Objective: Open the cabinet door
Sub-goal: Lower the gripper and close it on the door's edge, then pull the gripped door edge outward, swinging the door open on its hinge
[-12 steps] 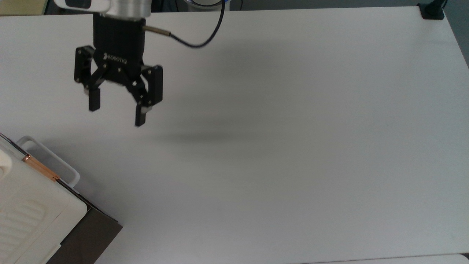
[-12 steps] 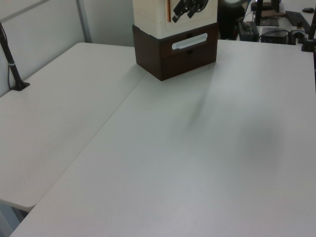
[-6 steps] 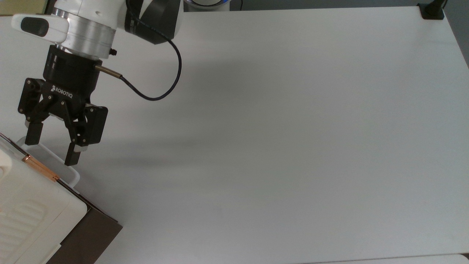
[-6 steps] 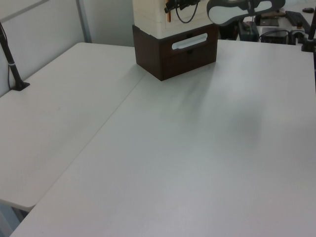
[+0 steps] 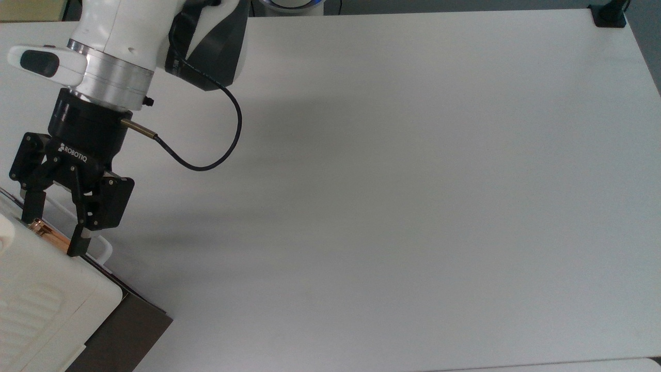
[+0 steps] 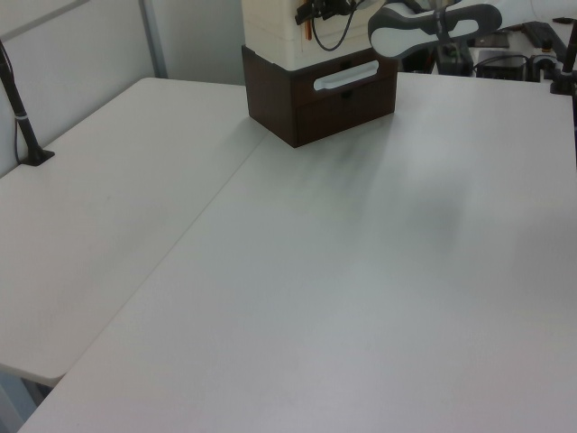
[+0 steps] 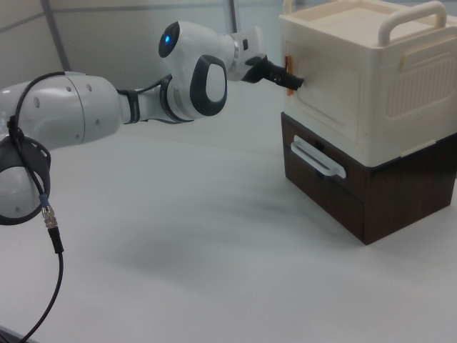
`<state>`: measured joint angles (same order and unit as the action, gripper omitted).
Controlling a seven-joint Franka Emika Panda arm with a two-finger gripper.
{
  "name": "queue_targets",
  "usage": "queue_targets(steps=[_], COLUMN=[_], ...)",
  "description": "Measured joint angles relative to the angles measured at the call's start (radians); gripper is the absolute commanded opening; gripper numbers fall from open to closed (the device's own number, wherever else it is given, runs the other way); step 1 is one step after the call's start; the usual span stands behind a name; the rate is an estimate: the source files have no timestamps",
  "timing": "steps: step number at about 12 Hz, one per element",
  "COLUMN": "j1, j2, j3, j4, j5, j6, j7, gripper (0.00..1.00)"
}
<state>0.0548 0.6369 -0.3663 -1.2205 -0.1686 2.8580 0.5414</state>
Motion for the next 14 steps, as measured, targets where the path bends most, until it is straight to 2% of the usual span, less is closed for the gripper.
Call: queue_targets(steps=[1, 3, 5, 10, 12, 14], j1=[0.002, 0.011, 0.012, 0.013, 0.013, 0.012], j2=[0.000, 0.000, 0.000, -0.015, -0.044, -0.111], j3=[-0.001, -0.001, -0.004, 0.000, 0.010, 0.035], j4=[0.001, 0.004, 0.005, -0.012, -0.051, -0.134], j5=[0.000, 0.000, 0.000, 0.000, 0.000, 0.000], j6=[0.000, 0.000, 0.000, 0.000, 0.000, 0.000], j7=[0.011, 0.020, 0.025, 0.029, 0.018, -0.021], gripper=[0.36, 0.21, 0.13, 0.09, 0.09, 0.09])
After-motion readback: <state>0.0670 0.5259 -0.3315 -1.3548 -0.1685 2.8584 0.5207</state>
